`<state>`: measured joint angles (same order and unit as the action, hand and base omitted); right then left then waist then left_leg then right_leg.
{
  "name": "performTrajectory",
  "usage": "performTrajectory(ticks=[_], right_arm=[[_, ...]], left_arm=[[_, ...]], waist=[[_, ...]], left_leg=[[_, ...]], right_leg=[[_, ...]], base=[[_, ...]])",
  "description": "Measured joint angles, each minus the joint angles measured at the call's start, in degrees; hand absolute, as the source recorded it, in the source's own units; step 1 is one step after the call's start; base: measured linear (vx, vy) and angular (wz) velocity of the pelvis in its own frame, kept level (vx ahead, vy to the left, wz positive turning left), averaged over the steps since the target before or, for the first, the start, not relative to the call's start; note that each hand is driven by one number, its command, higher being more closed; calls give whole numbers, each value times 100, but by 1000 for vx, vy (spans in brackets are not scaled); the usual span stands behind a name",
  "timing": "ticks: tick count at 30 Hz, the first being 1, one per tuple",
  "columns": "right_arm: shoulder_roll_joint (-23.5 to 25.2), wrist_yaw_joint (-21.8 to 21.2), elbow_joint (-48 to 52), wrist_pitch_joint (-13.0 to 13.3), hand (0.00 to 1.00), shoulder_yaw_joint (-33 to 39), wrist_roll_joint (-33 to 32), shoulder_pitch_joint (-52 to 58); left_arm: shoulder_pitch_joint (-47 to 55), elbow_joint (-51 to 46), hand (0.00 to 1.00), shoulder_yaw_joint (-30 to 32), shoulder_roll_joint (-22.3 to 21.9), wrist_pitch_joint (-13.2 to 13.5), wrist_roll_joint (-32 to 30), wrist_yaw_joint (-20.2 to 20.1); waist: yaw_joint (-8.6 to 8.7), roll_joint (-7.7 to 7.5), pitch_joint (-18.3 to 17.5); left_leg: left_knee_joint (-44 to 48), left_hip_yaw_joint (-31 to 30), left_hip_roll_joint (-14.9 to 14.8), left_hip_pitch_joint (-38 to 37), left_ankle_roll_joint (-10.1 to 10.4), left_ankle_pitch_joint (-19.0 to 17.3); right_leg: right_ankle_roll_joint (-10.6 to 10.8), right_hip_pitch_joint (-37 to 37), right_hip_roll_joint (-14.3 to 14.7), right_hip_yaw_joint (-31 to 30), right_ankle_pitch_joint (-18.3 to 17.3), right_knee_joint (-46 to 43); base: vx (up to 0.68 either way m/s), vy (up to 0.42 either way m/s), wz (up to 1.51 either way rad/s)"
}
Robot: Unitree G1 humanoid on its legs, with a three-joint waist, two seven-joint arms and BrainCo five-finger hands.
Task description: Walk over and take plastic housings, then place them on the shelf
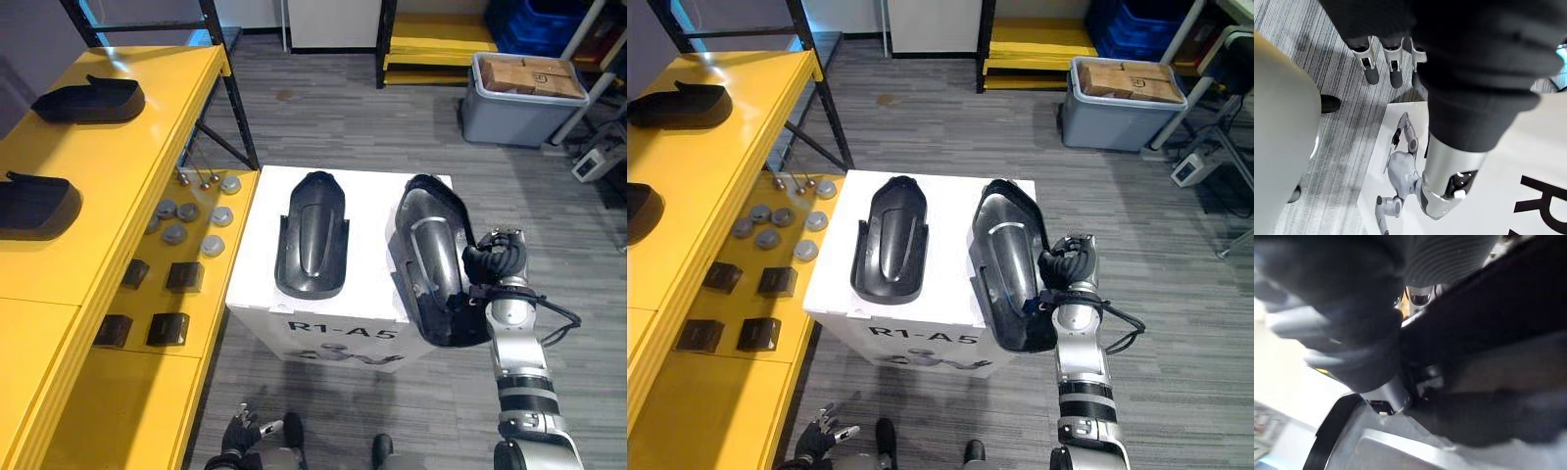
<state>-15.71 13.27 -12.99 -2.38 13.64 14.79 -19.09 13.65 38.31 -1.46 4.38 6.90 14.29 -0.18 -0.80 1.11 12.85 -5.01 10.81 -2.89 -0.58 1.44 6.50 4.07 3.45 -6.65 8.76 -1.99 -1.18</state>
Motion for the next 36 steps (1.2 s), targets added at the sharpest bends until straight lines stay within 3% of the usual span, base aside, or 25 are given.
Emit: performTrajectory(ticks=[9, 14, 17, 24, 29, 36], right_arm=[[385, 327, 1076, 576, 100, 118, -53, 421], [488, 478, 1289, 691, 100, 207, -141, 574], [635, 596, 1742, 779, 100, 213, -373, 618], [887, 641, 2363, 1091, 100, 188, -567, 606], [950, 630, 2469, 1115, 100, -4, -751, 557], [994, 525, 2818, 1205, 100, -641, -751, 207]], left_arm=[[37, -53, 0, 376, -43, 36, -63, 121], [176, -428, 0, 634, -89, 87, -64, 229], [356, -1524, 0, 1312, -325, 164, 15, 373], [446, -3483, 0, 1926, -424, 455, 256, 624], [418, -4743, 0, 1719, -481, 597, 253, 714], [45, -6021, 0, 353, -434, 816, 248, 687]], waist=[[-19, -39, -297], [-16, -71, -439], [-20, -73, -444], [-156, -102, -543], [-156, -147, -617], [-125, -145, -718]], left_leg=[[2, -158, 15, 43, -20, 22], [0, -162, 6, 41, -12, 28], [-18, -210, 8, 30, -5, 33], [-12, -308, 54, 31, -9, 42], [-10, -328, 78, 26, -20, 50], [-16, -317, 79, 19, -31, 58]], right_leg=[[6, 83, -13, 149, -3, 64], [6, 89, -3, 158, -4, 59], [8, 133, -3, 224, -7, 61], [20, 196, -46, 327, -17, 77], [21, 219, -70, 358, -17, 87], [22, 216, -70, 345, -16, 81]], base=[[-3, -1, 9], [-8, 0, 0], [-39, 2, 8], [-11, 3, 9], [-4, 3, 3], [0, 0, 0]])
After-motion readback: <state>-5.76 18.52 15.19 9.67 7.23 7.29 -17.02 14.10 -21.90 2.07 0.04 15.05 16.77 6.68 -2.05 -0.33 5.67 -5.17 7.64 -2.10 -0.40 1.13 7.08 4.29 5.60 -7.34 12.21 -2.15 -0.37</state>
